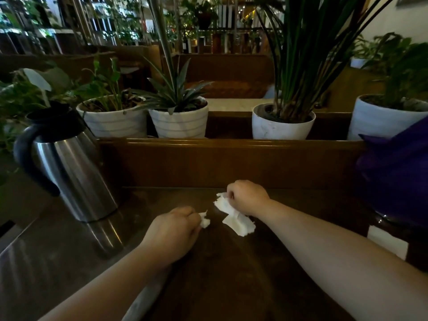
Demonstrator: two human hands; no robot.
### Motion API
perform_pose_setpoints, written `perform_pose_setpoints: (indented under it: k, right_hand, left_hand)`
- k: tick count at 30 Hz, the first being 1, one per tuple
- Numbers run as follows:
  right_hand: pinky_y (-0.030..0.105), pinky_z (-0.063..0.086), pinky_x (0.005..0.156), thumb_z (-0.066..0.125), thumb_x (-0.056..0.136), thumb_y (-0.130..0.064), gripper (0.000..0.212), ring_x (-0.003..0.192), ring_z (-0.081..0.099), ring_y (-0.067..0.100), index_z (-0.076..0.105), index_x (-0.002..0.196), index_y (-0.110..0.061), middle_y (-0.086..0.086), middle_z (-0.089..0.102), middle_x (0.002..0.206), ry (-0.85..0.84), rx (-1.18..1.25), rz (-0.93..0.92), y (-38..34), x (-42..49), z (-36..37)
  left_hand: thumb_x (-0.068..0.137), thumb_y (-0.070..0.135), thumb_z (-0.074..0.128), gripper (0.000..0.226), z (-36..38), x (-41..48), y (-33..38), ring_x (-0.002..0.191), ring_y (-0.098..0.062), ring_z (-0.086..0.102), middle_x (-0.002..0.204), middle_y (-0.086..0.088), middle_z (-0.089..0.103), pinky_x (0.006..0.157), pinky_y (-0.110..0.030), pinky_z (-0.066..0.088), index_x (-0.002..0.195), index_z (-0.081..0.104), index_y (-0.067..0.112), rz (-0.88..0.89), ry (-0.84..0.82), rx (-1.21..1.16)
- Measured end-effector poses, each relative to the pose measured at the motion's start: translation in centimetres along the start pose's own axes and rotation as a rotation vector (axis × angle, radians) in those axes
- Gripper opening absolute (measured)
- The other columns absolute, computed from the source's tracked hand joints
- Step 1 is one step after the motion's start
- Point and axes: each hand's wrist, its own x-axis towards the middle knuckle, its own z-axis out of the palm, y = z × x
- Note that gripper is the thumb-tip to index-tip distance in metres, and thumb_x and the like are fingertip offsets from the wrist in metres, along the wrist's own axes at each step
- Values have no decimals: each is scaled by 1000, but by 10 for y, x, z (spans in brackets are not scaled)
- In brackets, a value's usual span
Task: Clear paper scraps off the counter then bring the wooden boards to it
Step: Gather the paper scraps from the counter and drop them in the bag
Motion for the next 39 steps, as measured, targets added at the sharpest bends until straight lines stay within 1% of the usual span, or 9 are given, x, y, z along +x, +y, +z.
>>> perform_pose_setpoints:
  k: [4,9,14,17,22,26,30,35,39]
  right_hand:
    - [31,56,70,58,92,-26,6,79,58,10,63,92,-28,-6,60,91,134,29,10,19,-15,-17]
    - [29,53,70,59,92,-27,3,80,57,8,61,91,-29,-7,59,92,197,40,54,46,-40,-35]
    - [22,43,64,60,91,-30,2,79,55,5,62,91,-30,-12,57,88,211,54,69,77,-74,-41]
    - [23,46,64,59,91,-30,5,80,56,5,64,92,-29,-12,58,89,220,65,87,93,-96,-44]
    - [28,53,71,59,92,-30,6,83,56,4,65,96,-29,-12,59,94,207,73,141,116,-130,-50]
    - [23,46,70,58,93,-31,9,85,55,4,63,99,-28,-11,58,97,129,44,135,127,-153,-41]
    - [28,49,73,55,94,-33,14,84,54,6,62,105,-28,-9,56,98,7,-6,86,130,-167,-18]
    - [35,44,91,54,92,-45,30,101,53,10,63,113,-26,-6,56,111,-32,-69,40,134,-169,-1]
    - [38,43,94,55,94,-34,17,92,52,9,64,105,-25,-8,55,96,21,-20,29,132,-163,5]
  left_hand:
    - [97,37,40,26,3,23,18,82,-4,39,109,6,55,52,-16,25,113,57,27,60,-19,25]
    - [97,36,43,26,16,56,42,88,-8,45,111,3,54,69,-25,44,119,53,26,110,-63,3]
    - [96,41,42,37,36,77,61,106,-19,53,122,-3,53,79,-33,49,127,48,23,161,-149,74]
    - [94,50,40,45,41,83,66,115,-21,49,129,-5,49,87,-38,51,129,48,23,182,-234,118]
    - [96,33,45,28,38,89,69,94,-14,55,112,1,55,74,-31,53,121,54,25,242,-198,122]
    - [97,34,41,25,34,91,81,88,-10,57,106,5,57,74,-31,54,117,54,26,250,-157,67]
    - [98,36,39,24,32,95,95,83,-8,56,101,7,57,68,-26,51,113,55,28,307,-89,49]
    - [98,36,39,24,32,98,102,84,-6,54,101,8,56,66,-21,47,115,54,28,328,-88,49]
    - [98,36,39,23,32,103,104,81,-6,54,99,9,55,65,-21,47,114,55,28,323,-72,47]
